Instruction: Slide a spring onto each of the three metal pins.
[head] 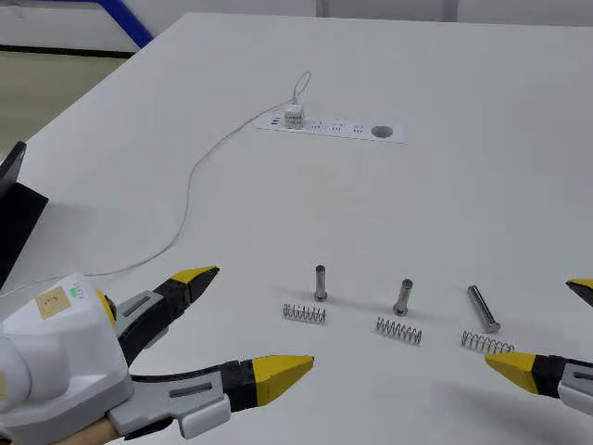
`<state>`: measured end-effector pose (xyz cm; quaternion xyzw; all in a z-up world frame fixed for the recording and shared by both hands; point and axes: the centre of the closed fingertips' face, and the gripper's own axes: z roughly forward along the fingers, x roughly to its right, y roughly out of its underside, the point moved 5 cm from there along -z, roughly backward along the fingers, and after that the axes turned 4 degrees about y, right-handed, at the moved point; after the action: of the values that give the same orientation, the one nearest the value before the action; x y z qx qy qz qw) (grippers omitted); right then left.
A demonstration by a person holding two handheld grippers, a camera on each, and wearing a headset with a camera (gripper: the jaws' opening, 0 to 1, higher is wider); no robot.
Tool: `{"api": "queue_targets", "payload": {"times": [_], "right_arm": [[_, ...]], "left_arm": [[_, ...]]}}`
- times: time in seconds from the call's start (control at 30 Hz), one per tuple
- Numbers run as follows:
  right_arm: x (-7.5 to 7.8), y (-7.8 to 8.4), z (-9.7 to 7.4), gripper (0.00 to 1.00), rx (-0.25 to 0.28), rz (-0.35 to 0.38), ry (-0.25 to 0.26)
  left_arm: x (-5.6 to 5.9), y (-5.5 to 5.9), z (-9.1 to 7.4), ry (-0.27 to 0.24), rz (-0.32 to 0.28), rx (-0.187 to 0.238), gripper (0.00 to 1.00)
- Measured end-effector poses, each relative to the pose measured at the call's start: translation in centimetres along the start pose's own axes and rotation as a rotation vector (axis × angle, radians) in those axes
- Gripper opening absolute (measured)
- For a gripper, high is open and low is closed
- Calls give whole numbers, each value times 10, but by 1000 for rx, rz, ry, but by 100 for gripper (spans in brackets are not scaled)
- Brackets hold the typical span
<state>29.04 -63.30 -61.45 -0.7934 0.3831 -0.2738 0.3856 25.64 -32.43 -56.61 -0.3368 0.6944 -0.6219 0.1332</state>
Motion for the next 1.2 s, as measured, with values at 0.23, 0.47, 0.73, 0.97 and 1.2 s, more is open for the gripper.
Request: {"api": "queue_targets", "payload": {"times": [0.23,0.47,0.73,0.97,1.2], "right_arm": [[9,-5,7,78,6,28,4],[13,-8,22,75,-12,34,-5],[12,-6,39,70,-34,55,-39],[10,-4,49,66,-43,67,-43],[12,-4,60,62,-57,78,-42]], "left_arm": [[-1,2,1,4,-7,-11,94],[0,4,1,11,-4,-18,94],[0,4,0,6,-4,-20,93],[1,5,1,15,6,-27,91],[4,6,2,40,5,-35,86]]}}
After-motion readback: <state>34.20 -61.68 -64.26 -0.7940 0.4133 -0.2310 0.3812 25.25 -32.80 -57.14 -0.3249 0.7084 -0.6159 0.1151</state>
